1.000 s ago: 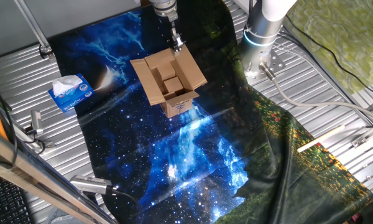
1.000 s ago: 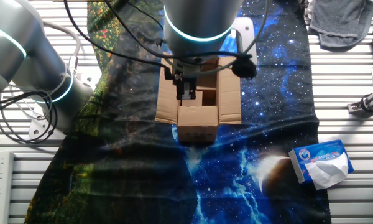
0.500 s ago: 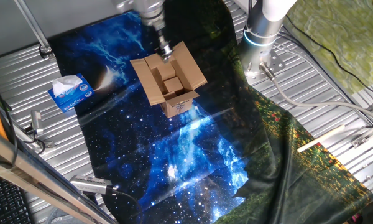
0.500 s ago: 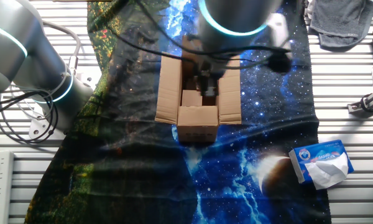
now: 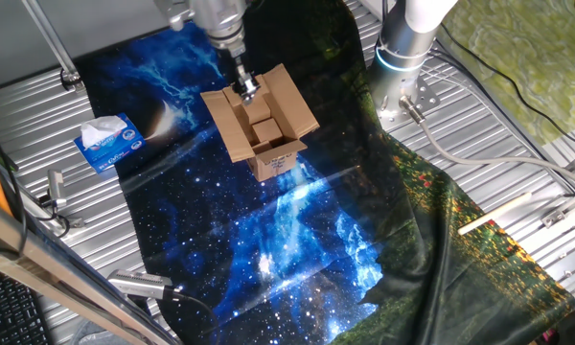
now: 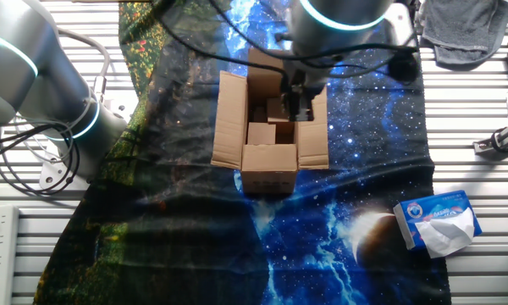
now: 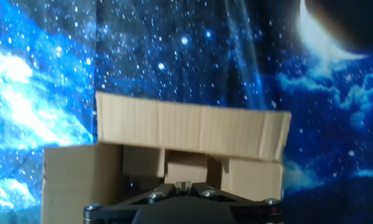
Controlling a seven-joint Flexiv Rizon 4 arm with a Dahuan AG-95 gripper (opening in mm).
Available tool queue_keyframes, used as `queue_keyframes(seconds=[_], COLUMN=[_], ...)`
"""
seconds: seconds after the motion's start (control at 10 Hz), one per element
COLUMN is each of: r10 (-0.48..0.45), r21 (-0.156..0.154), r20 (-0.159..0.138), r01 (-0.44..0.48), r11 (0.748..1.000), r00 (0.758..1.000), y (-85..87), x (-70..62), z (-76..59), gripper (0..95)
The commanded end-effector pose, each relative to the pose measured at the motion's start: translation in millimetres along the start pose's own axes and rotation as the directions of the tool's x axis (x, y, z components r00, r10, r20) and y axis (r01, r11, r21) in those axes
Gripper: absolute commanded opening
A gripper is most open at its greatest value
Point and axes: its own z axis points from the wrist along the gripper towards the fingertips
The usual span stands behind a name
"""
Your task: Cover the box
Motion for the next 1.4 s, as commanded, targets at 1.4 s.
queue_keyframes(seconds=[1.4], r10=[-0.032], r21=[0.040], r20=[-0.015], r01=[0.033], r11=[0.999], r00=[0.999], y=[3.4], x=[-11.5], z=[7.5], gripper=[0.0])
